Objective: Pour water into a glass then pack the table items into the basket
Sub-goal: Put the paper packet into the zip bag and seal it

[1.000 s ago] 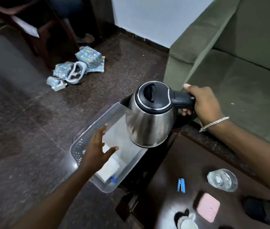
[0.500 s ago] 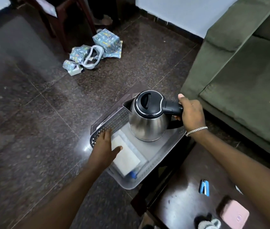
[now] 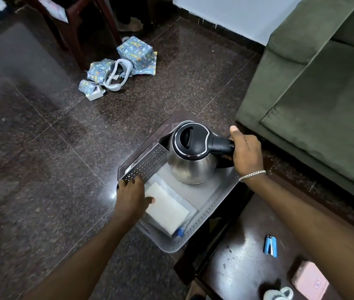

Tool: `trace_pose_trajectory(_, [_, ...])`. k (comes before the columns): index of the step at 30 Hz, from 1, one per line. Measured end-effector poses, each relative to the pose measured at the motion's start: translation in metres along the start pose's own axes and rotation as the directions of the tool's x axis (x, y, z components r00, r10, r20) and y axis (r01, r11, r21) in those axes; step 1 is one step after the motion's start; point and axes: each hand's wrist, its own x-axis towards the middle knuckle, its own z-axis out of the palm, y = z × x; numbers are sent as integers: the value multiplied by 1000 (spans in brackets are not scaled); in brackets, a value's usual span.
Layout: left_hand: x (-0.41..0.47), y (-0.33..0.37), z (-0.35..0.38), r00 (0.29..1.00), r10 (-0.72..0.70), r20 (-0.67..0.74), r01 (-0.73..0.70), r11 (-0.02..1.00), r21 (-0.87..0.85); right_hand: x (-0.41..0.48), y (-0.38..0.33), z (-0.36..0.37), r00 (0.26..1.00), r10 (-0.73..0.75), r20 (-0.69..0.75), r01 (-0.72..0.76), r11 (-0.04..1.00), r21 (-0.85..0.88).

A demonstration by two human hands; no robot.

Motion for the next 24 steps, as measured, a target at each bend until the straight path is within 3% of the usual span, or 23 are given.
trace_pose_trajectory(7, [5,-1,-12,998,-12,58,28,959,-281,-9,-2,-5,1000,-9,20,9,1000,0])
trace_pose_trajectory(10, [6,-2,-17,999,9,44,8,924,-381,-26,1,-10,990,-108,-96,110,994,13])
trace_pose_trajectory(14, [5,-11,-25,994,72,82,-17,844,-537,-71,11,-13,972,-87,-220,95,995,27])
trace_pose_trajectory(17, [-4,-17,-39,986,66,152,65,689,-722,-116,16,-9,994,-87,-60,91,994,61])
trace_pose_trajectory(21, [-19,-7,-70,963,100,251,160,534,-830,-154,9,-5,962,-170,213,184,982,-48])
trace_pose_trajectory(24, [-41,20,-97,933,214,288,172,440,-882,-163,-1,-10,946,-29,324,70,991,-117])
